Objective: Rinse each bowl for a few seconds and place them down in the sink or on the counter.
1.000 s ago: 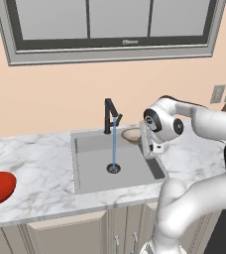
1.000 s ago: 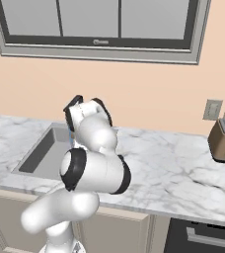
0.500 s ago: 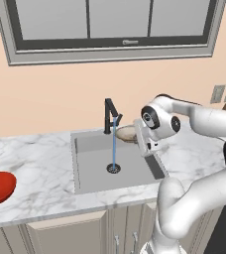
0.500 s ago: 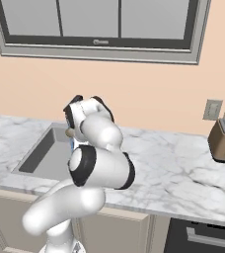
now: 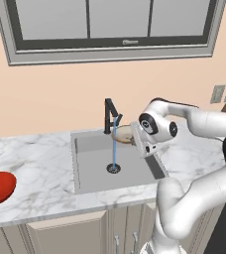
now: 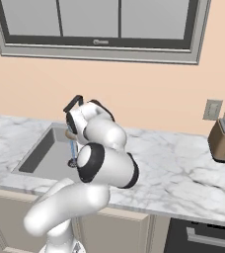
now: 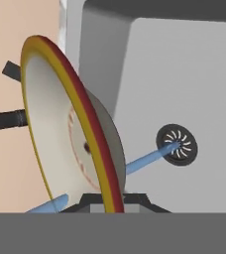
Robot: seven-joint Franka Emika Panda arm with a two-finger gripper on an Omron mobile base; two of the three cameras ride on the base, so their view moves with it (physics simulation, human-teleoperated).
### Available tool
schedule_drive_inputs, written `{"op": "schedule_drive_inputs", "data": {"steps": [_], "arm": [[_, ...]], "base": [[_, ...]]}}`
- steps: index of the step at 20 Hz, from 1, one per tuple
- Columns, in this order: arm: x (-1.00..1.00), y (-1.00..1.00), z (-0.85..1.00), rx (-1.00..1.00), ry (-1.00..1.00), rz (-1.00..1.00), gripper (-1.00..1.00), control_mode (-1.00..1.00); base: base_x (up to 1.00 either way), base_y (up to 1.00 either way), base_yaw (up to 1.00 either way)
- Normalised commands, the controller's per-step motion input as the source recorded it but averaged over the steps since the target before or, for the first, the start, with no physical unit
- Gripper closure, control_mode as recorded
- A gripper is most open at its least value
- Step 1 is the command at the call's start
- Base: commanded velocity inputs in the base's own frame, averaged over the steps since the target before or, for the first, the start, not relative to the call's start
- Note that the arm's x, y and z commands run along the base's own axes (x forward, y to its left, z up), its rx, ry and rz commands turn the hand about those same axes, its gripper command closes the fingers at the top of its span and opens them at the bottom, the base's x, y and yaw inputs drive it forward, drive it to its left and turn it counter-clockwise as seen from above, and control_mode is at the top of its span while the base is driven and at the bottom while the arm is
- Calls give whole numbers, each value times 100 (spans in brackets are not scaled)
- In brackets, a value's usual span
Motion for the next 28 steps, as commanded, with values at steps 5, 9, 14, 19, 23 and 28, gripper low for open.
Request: {"op": "schedule_drive_inputs", "data": {"steps": [5,9,14,19,23,28], "arm": [[19,8,-13,0,-2,7,100,-100],[4,0,-3,4,0,10,100,-100],[0,-13,0,4,-5,10,100,-100],[0,-28,5,-2,-10,-4,100,-100],[0,-27,20,-3,-3,-10,100,-100],[0,-30,27,-3,4,-12,100,-100]], "base": [[0,0,0],[0,0,0],[0,0,0],[0,0,0],[0,0,0],[0,0,0]]}}
